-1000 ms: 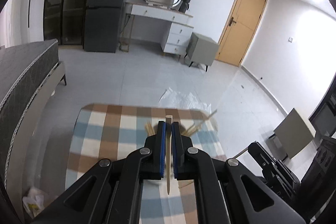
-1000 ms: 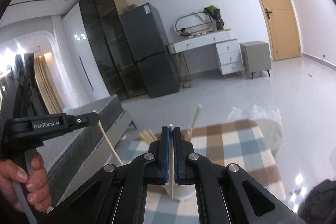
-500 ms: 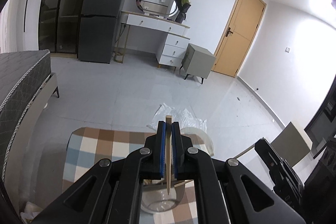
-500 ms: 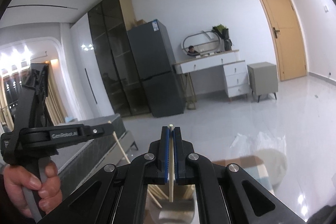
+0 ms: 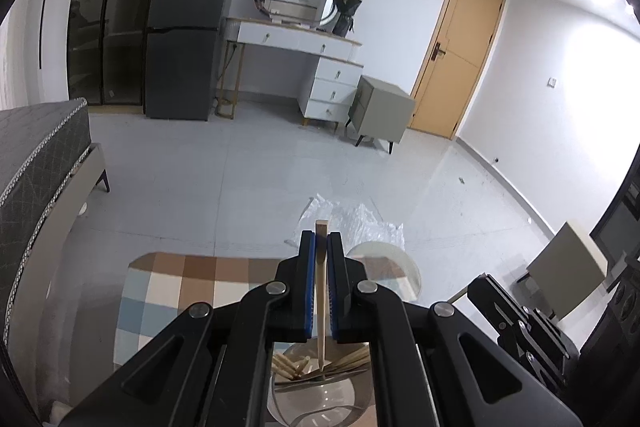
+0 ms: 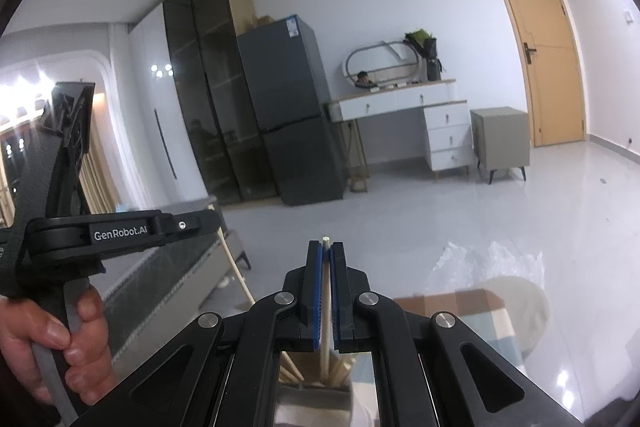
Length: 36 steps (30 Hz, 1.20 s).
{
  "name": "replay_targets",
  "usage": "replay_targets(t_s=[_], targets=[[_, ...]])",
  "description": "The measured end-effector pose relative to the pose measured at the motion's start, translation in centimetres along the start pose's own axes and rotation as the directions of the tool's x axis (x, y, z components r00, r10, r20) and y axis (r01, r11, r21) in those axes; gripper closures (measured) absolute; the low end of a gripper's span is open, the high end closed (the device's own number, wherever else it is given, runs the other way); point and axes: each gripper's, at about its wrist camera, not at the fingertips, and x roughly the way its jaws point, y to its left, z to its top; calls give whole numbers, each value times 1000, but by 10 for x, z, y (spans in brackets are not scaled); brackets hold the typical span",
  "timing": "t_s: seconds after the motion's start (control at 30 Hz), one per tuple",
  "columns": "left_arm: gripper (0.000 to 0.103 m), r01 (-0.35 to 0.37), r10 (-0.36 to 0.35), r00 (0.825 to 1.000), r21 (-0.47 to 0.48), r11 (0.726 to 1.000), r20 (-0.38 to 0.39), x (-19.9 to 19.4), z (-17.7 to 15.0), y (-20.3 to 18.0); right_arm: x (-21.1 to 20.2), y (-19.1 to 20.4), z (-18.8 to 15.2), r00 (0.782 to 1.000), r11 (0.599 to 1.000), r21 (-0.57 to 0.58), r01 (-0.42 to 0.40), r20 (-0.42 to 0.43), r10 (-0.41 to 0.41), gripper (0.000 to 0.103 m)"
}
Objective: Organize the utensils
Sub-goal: 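Carry both held chopsticks above the utensil holder and lower them in, then open both grippers to drop the chopsticks into the utensil holder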
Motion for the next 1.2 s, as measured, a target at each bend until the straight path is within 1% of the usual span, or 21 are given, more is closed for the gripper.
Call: replay_targets(t_s=[0.13, 0.3, 0.57, 0.7, 0.87, 0.93, 1.03, 1.13, 1.2], targets=[[102, -9, 9, 999, 14, 1000, -47, 7, -15, 1, 5, -4, -15, 999, 1000, 2, -1, -44, 1, 100], [102, -20, 21, 996, 20, 1000, -83, 9, -20, 0, 15, -4, -34, 994, 1000, -7, -11, -107, 10, 100], [102, -30, 33, 992, 24, 999, -122, 13, -22, -1, 33, 0, -58, 978, 1000, 1, -20, -209, 20, 100], [102, -29, 33, 989, 29, 999, -145, 17, -28, 0, 39, 3, -66, 972, 1000, -5, -18, -233, 17, 100], [102, -27, 31, 981, 22, 999, -191, 25, -36, 4, 46, 1, -65, 968, 1000, 6, -13, -250, 14, 100], [102, -31, 35, 982, 28, 999, -188, 25, -38, 4, 49, 2, -67, 962, 1000, 4, -14, -272, 14, 103], [102, -18, 24, 982, 32, 999, -190, 23, -37, 3, 54, 4, -75, 949, 1000, 0, -1, -315, 0, 103], [102, -7, 12, 978, 24, 1000, -206, 23, -38, 6, 52, 4, -81, 946, 1000, 18, -2, -326, 8, 103], [102, 14, -7, 972, 28, 1000, -233, 23, -38, 5, 49, 5, -80, 948, 1000, 24, -11, -318, 18, 103]])
